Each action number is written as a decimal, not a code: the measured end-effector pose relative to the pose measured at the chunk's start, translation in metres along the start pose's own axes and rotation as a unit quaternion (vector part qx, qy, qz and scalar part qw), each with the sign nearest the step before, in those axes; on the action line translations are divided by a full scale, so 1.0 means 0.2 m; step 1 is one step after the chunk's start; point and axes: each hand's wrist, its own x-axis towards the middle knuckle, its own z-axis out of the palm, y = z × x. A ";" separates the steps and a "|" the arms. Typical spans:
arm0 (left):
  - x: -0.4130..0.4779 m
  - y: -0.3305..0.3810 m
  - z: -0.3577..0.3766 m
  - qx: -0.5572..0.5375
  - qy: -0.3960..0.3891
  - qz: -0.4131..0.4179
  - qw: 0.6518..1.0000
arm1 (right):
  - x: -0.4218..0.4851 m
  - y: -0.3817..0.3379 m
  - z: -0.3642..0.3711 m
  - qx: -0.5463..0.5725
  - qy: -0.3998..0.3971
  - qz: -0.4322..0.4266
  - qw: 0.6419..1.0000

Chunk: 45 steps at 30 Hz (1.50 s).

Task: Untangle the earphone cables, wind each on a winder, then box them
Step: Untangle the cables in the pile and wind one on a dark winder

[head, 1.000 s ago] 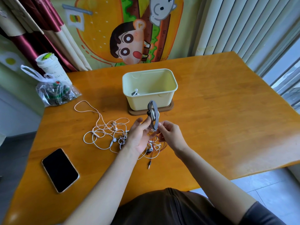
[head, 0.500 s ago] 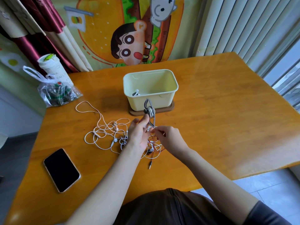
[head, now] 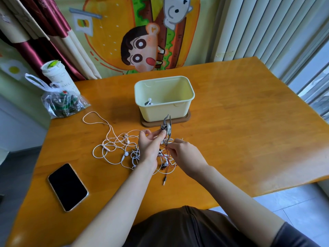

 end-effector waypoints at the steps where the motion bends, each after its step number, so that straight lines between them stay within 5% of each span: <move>1: 0.00 0.00 0.00 0.008 -0.002 0.007 1.000 | 0.00 0.00 0.00 0.001 0.002 -0.001 1.000; 11: -0.02 -0.02 -0.02 0.064 0.004 0.074 0.995 | -0.01 -0.03 -0.04 0.040 0.056 -0.012 0.998; 20: 0.01 0.02 0.00 -0.160 0.035 -0.131 0.978 | -0.02 -0.03 0.01 0.033 0.078 0.003 0.996; 27: 0.01 -0.02 -0.04 0.049 0.017 0.006 0.999 | 0.00 -0.02 -0.09 0.036 0.081 -0.019 0.996; 35: -0.01 0.03 -0.04 0.213 -0.114 0.059 0.969 | 0.09 0.13 -0.18 0.066 0.139 0.024 0.988; 40: -0.01 0.01 -0.06 0.136 -0.161 0.005 0.978 | 0.12 0.21 -0.18 0.125 0.160 0.070 0.977; 45: -0.02 0.04 -0.03 -0.099 -0.201 -0.119 0.967 | 0.10 0.18 -0.11 0.261 0.102 0.117 0.953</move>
